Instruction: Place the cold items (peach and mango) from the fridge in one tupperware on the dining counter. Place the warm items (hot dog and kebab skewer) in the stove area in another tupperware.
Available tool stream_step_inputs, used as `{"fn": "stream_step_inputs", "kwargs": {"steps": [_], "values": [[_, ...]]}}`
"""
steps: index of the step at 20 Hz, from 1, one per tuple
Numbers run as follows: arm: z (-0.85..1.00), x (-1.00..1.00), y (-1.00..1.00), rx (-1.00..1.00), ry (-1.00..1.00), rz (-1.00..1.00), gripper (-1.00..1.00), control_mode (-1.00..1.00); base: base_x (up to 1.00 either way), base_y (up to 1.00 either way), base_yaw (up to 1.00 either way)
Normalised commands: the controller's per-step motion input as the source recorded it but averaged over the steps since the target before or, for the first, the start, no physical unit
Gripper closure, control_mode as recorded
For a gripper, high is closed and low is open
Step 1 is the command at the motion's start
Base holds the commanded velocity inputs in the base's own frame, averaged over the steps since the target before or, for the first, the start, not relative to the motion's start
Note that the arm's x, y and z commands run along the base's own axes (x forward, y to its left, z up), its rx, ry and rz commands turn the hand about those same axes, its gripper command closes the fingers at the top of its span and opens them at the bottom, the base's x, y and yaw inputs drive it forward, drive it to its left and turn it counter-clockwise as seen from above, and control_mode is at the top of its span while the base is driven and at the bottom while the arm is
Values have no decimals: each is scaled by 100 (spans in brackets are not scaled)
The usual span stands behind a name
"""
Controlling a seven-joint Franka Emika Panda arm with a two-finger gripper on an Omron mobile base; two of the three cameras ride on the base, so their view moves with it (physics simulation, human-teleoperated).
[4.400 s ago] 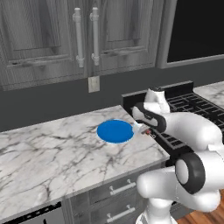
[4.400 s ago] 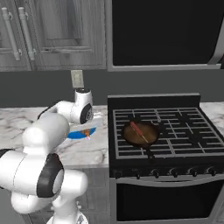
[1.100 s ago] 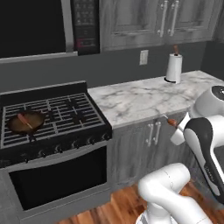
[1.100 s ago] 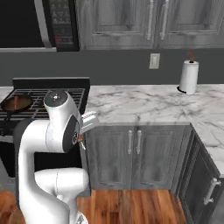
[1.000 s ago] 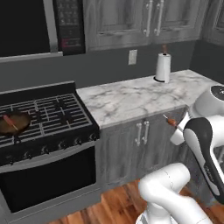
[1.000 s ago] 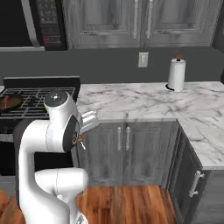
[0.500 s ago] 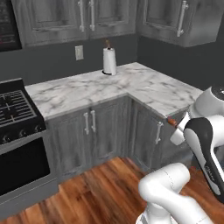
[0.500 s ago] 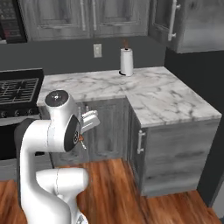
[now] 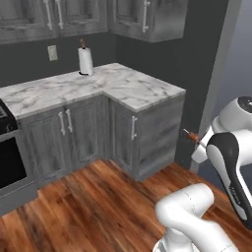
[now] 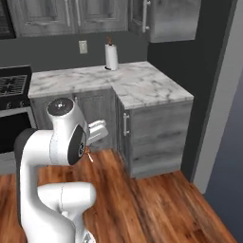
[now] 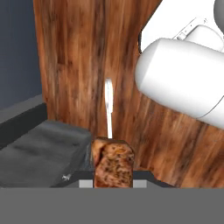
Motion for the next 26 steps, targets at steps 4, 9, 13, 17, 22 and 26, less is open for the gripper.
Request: {"fn": "stream_step_inputs", "kwargs": {"steps": [4, 9, 13, 17, 22, 26], "values": [[0, 0, 0, 0, 0, 0, 100, 100, -89, -67, -6], [0, 0, 0, 0, 0, 0, 100, 100, -98, -75, 0], [0, 0, 0, 0, 0, 0, 100, 100, -97, -77, 0], [0, 0, 0, 0, 0, 0, 100, 100, -93, -79, 0], [0, 0, 0, 0, 0, 0, 100, 100, -90, -81, 0], [0, 0, 0, 0, 0, 0, 100, 100, -97, -86, 0]]}}
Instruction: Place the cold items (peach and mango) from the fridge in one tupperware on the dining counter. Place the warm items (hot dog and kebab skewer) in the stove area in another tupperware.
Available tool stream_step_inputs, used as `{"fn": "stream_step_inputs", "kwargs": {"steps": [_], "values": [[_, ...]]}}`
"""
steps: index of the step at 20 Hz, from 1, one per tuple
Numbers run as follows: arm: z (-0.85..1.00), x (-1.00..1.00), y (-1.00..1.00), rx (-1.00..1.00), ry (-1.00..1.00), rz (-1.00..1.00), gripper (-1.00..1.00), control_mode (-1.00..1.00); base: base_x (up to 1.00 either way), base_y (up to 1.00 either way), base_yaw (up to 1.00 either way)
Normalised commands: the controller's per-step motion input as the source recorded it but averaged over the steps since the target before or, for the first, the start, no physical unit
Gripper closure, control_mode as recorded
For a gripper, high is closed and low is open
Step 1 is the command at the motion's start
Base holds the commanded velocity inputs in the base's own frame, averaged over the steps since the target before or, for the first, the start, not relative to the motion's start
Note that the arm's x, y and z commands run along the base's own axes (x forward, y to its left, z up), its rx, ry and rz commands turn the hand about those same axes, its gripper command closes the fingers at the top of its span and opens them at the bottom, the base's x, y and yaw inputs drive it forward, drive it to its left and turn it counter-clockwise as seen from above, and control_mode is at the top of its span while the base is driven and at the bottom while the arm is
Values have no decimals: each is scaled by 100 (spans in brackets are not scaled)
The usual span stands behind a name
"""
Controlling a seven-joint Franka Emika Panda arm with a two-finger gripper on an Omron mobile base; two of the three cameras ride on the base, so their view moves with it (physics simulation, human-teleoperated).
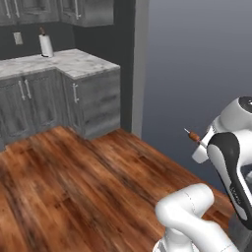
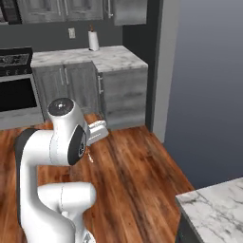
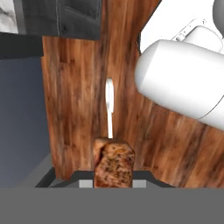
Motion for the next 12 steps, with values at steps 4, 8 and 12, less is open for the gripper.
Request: {"fn": "stream_step_inputs", "kwargs": {"steps": [4, 8, 12], "values": [[0, 0, 0, 0, 0, 0, 100, 100, -100, -92, 0], [0, 0, 0, 0, 0, 0, 100, 100, -100, -90, 0], [0, 0, 0, 0, 0, 0, 100, 100, -100, -91, 0]]}}
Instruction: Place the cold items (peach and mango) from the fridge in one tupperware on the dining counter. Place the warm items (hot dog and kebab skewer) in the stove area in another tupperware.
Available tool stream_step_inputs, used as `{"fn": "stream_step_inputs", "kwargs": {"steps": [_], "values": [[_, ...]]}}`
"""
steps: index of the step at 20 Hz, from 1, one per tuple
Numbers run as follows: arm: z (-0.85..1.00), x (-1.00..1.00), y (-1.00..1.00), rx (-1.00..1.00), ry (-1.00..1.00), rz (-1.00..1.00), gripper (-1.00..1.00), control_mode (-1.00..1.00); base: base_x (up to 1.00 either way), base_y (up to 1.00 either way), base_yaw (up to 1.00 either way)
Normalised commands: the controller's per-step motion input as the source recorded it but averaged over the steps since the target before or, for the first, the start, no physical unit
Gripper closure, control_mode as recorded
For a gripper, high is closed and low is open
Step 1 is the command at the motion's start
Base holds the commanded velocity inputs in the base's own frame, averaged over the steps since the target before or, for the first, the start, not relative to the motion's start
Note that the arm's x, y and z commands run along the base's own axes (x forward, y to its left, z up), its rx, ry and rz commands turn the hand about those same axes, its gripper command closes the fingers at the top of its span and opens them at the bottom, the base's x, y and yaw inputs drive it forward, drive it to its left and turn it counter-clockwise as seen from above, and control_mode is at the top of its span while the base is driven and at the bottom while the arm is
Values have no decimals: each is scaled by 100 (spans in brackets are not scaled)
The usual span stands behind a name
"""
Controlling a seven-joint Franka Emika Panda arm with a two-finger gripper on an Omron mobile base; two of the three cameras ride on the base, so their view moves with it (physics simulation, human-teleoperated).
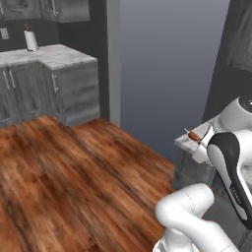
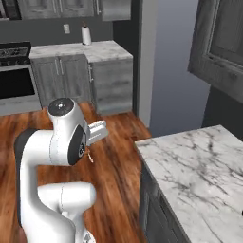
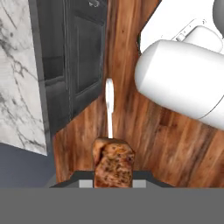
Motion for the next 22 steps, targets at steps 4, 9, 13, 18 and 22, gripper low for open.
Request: {"fn": "stream_step_inputs", "kwargs": {"steps": [4, 9, 13, 18, 22], "values": [[0, 0, 0, 0, 0, 0, 100, 100, -100, -77, 1], [0, 0, 0, 0, 0, 0, 100, 100, -100, -63, 4], [0, 0, 0, 0, 0, 0, 100, 100, -100, -43, 8], [0, 0, 0, 0, 0, 0, 100, 100, -100, -26, 9], [0, 0, 0, 0, 0, 0, 100, 100, -100, -4, 9]]}}
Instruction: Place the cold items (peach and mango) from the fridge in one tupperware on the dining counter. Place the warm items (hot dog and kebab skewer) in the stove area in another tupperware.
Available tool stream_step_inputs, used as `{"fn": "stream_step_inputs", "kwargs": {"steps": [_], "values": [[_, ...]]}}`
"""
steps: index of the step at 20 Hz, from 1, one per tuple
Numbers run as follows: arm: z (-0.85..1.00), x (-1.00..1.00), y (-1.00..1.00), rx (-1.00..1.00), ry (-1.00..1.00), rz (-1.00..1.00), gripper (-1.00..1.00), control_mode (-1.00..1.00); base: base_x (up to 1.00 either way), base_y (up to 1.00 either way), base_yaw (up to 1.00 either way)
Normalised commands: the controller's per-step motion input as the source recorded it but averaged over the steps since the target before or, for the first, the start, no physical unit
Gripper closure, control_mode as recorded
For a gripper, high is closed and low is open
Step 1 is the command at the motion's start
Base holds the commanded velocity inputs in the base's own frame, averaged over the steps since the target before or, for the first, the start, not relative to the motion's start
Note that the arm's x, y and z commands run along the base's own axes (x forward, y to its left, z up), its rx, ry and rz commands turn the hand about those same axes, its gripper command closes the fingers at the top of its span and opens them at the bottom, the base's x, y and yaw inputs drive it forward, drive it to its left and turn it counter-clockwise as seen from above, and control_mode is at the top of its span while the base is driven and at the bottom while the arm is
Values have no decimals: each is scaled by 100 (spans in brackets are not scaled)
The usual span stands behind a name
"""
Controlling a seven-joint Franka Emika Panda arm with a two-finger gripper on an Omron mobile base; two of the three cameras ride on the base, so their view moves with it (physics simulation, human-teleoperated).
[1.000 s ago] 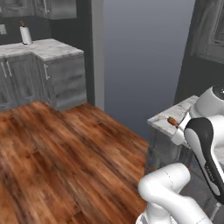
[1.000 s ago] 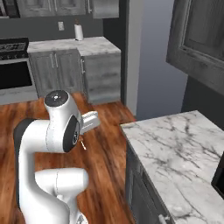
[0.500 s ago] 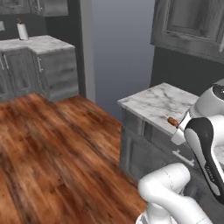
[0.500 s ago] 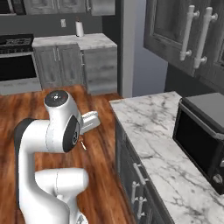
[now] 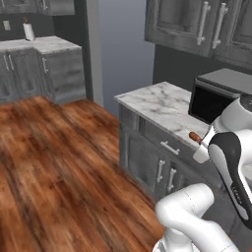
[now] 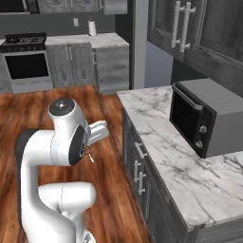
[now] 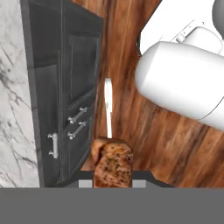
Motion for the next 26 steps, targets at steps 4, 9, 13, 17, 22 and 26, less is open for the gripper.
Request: {"fn": "stream_step_inputs", "kwargs": {"steps": [4, 9, 13, 17, 22, 26], "values": [[0, 0, 0, 0, 0, 0, 100, 100, -100, 0, 7], [0, 0, 0, 0, 0, 0, 100, 100, -100, 0, 5], [0, 0, 0, 0, 0, 0, 100, 100, -100, 0, 3], [0, 0, 0, 0, 0, 0, 100, 100, -100, 7, 3], [0, 0, 0, 0, 0, 0, 100, 100, -100, 40, 3], [0, 0, 0, 0, 0, 0, 100, 100, -100, 73, 0]]}}
